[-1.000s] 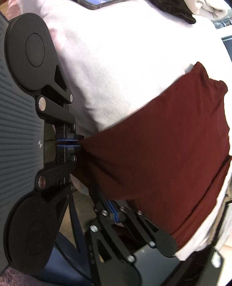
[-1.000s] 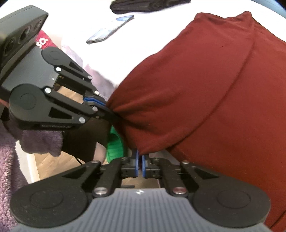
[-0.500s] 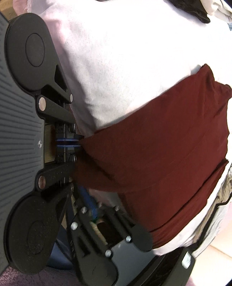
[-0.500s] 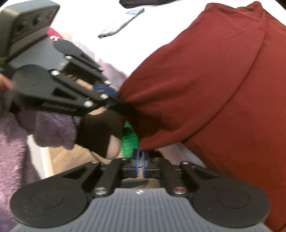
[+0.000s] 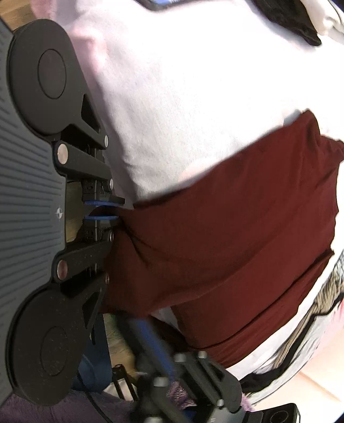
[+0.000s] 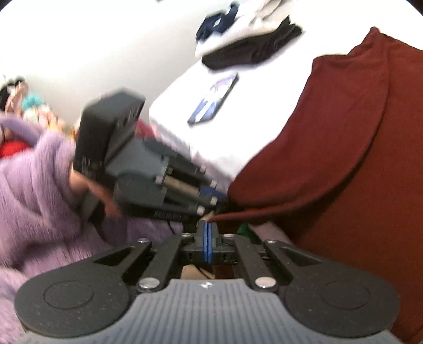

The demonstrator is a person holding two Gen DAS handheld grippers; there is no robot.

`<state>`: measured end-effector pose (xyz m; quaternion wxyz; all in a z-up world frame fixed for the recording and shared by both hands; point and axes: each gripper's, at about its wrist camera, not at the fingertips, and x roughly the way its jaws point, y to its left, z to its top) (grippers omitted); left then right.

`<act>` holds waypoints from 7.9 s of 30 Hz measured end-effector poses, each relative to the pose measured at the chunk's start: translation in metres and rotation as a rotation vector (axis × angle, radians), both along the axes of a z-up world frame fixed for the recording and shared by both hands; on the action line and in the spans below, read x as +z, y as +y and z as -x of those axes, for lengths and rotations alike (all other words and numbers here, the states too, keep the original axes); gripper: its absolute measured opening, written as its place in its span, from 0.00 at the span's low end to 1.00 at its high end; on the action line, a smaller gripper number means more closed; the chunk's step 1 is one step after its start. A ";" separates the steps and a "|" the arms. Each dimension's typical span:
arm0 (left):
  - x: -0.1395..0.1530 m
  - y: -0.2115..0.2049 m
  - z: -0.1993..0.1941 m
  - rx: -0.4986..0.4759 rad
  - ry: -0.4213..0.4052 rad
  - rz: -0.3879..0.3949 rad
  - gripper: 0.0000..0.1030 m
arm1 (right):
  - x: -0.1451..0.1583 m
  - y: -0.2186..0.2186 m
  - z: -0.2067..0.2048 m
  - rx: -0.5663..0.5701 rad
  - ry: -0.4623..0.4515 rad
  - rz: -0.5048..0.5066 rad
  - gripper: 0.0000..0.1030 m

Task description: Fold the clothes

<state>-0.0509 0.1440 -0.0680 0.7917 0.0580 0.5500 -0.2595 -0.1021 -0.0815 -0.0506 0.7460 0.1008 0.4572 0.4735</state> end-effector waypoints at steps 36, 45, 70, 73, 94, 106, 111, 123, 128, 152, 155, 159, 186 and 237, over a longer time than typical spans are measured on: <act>0.063 -0.040 0.021 -0.051 0.040 0.482 0.02 | 0.013 -0.052 -0.039 -0.372 0.101 0.200 0.08; 0.033 0.010 -0.017 0.250 0.196 0.659 0.02 | 0.013 -0.067 -0.036 -0.432 0.089 0.260 0.27; 0.017 0.033 -0.047 0.561 0.204 0.673 0.42 | 0.015 -0.008 -0.041 -0.200 -0.162 0.273 0.38; 0.027 0.033 -0.046 0.551 0.144 0.640 0.42 | 0.022 0.001 -0.051 -0.256 -0.237 0.316 0.30; 0.064 -0.061 -0.036 -0.181 -0.248 0.064 0.46 | 0.027 -0.043 -0.074 -0.438 -0.122 0.300 0.32; 0.052 -0.066 -0.049 -0.124 -0.255 0.110 0.04 | 0.017 -0.042 -0.052 -0.291 -0.138 0.295 0.33; 0.054 -0.020 -0.054 0.086 -0.231 0.228 0.04 | 0.013 -0.026 -0.040 -0.175 -0.169 0.290 0.41; 0.020 0.031 -0.069 0.375 -0.126 0.237 0.04 | 0.009 0.003 -0.084 -0.216 -0.164 0.267 0.40; 0.005 0.054 -0.069 0.474 -0.078 0.200 0.07 | 0.005 0.017 -0.099 -0.199 -0.166 0.276 0.35; -0.005 0.063 -0.072 0.442 -0.046 0.245 0.03 | -0.004 0.063 -0.151 -0.197 0.005 0.158 0.06; 0.008 0.070 -0.065 0.468 -0.089 0.323 0.03 | 0.006 0.045 -0.148 -0.265 0.006 0.105 0.06; 0.032 0.072 -0.053 0.449 -0.159 0.452 0.03 | 0.030 0.020 -0.130 -0.303 -0.024 0.044 0.06; 0.059 -0.011 -0.011 -0.093 -0.126 0.248 0.03 | 0.064 -0.037 -0.007 -0.199 -0.169 0.197 0.04; 0.009 0.049 -0.048 0.302 0.003 0.331 0.03 | 0.014 -0.001 -0.109 -0.375 0.076 0.070 0.05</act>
